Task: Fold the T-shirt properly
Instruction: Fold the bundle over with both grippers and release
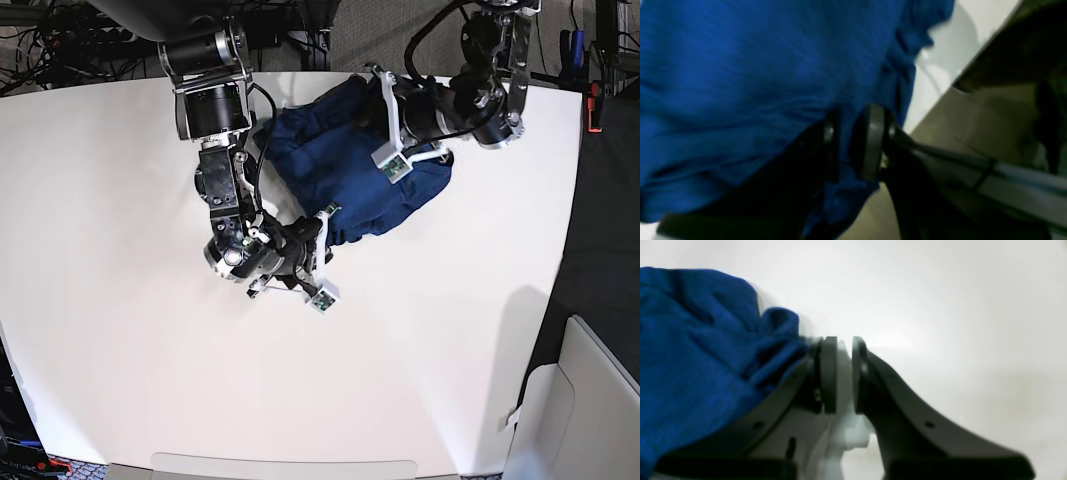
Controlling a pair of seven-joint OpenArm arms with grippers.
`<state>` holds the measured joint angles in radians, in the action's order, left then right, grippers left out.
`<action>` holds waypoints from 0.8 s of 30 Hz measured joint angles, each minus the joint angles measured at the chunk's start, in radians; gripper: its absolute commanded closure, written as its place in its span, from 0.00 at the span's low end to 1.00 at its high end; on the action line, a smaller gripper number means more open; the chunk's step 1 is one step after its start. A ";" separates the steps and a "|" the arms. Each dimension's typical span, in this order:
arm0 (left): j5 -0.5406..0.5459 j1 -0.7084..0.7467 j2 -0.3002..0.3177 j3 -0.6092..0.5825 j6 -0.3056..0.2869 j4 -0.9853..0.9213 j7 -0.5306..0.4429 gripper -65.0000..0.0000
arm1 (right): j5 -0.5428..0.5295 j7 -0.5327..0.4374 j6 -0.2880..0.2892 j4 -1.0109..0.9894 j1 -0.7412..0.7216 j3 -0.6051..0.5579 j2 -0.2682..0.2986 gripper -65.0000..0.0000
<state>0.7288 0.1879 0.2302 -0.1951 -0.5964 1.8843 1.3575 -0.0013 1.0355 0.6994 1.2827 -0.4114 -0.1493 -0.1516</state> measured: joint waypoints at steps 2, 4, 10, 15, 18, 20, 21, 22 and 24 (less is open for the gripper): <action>0.025 -0.005 0.000 -0.024 0.000 -0.044 -0.010 0.85 | 0.003 -0.027 -0.002 0.003 -0.002 0.000 0.002 0.90; 0.029 -0.011 -0.001 -0.048 0.001 -0.068 -0.021 0.85 | 0.002 -0.068 -0.007 0.003 -0.002 0.000 0.005 0.90; 0.029 -0.011 0.019 -0.102 0.001 -0.070 -0.019 0.85 | 0.003 -0.145 -0.007 -0.002 0.000 -0.001 0.002 0.90; 0.034 -0.008 0.063 -0.159 0.001 -0.076 -0.022 0.85 | 0.003 -0.202 -0.007 -0.051 0.000 -0.136 0.010 0.90; 0.048 -0.014 0.073 -0.158 0.001 -0.093 -0.027 0.85 | 0.001 -0.211 -0.003 -0.089 0.001 -0.269 0.005 0.91; 0.062 -0.031 0.084 -0.158 -0.003 -0.109 -0.029 0.85 | 0.003 -0.209 0.001 -0.096 0.002 -0.328 0.002 0.91; 0.066 -0.046 0.091 -0.159 -0.007 -0.122 -0.027 0.85 | -0.001 -0.209 0.001 -0.094 0.003 -0.341 0.001 0.91; 0.053 -0.063 0.100 -0.159 -0.007 -0.135 -0.045 0.85 | -0.003 -0.194 0.001 -0.092 0.003 -0.347 0.001 0.91; 0.030 -0.089 0.125 -0.158 -0.008 -0.167 -0.100 0.85 | 0.003 -0.130 0.000 -0.091 -0.002 -0.347 0.004 0.91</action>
<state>0.7586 0.0994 0.3550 -0.3534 -0.6044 1.7172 1.2579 0.0017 0.9058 0.6994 1.1919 -0.4137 -0.4961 -0.1474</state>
